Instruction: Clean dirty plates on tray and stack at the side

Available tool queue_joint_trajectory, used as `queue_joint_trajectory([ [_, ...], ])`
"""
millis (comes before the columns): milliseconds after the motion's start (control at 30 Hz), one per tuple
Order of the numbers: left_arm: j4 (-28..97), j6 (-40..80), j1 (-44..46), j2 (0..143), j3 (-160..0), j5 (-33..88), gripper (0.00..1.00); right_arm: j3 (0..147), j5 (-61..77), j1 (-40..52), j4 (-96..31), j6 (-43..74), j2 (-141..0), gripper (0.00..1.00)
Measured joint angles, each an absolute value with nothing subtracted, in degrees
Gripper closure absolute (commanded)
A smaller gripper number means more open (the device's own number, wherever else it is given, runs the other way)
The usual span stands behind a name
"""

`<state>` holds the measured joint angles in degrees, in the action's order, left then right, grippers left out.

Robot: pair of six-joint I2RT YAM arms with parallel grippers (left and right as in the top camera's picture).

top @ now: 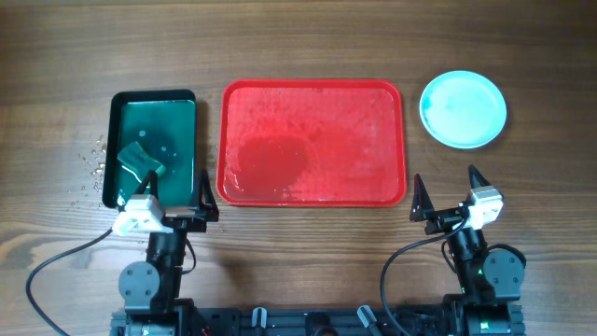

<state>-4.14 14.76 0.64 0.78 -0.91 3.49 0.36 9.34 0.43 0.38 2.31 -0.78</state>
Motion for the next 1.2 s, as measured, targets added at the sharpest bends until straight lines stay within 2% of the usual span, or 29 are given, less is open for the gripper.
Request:
queue_joint_trajectory([
  [167, 3.9, 7.7, 0.6, 0.8, -0.6, 4.1, 0.00, 0.4, 9.3, 0.4, 0.4, 2.3, -0.8, 0.00],
  [467, 3.9, -4.5, 0.6, 0.7, -0.6, 4.1, 0.00, 0.4, 9.3, 0.4, 0.4, 2.3, -0.8, 0.00],
  [1200, 4.1, -4.8, 0.6, 0.7, -0.6, 0.7, 0.00, 0.4, 9.3, 0.4, 0.4, 2.3, -0.8, 0.00],
])
